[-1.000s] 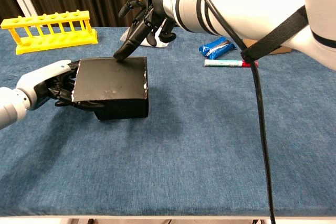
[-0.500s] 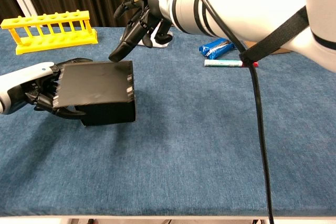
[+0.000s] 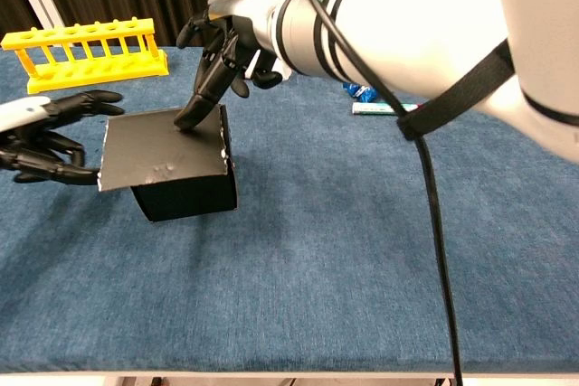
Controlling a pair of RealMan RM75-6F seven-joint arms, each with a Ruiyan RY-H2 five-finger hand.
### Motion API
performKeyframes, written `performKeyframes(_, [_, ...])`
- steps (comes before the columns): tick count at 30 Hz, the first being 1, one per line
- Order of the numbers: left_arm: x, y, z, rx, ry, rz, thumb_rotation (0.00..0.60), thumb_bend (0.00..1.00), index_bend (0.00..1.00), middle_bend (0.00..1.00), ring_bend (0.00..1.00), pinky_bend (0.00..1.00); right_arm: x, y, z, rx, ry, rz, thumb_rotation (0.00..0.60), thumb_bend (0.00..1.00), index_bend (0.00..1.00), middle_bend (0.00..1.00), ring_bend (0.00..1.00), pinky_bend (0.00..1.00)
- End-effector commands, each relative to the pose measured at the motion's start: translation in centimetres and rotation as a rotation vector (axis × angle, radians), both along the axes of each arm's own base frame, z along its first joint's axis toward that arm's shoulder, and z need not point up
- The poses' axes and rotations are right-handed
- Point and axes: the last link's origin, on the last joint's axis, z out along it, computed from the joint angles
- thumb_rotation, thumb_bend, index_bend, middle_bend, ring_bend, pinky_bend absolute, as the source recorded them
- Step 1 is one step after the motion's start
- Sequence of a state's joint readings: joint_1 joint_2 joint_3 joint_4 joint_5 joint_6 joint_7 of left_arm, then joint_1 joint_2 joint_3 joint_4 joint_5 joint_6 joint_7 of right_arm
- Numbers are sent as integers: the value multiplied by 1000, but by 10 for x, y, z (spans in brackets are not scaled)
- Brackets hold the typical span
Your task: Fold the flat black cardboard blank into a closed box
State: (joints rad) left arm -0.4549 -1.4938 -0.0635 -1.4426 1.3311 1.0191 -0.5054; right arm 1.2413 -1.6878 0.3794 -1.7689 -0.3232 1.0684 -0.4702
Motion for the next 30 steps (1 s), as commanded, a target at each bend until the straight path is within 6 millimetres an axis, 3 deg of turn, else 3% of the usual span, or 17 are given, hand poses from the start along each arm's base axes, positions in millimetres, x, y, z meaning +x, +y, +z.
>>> performKeyframes(1, [-9,-1,10,31,16,27,477,0,0,41,661,951,2,4,-5,-32,45,51,600,0,205,411,739,1000])
performKeyframes(10, [-23,7,34,134,-1,85,475,0,0,43,661,951,-1,17,-31,-194,193,275,600,0,263,425,740,1000])
performKeyframes(20, [-22,11,36,159,-54,78,476,0,0,43,661,952,-22,25,-72,-410,330,586,600,8,387,503,741,1000])
performKeyframes(30, [-23,10,40,183,-78,68,475,0,0,43,660,952,-37,17,-87,-489,366,649,600,173,492,610,754,1000])
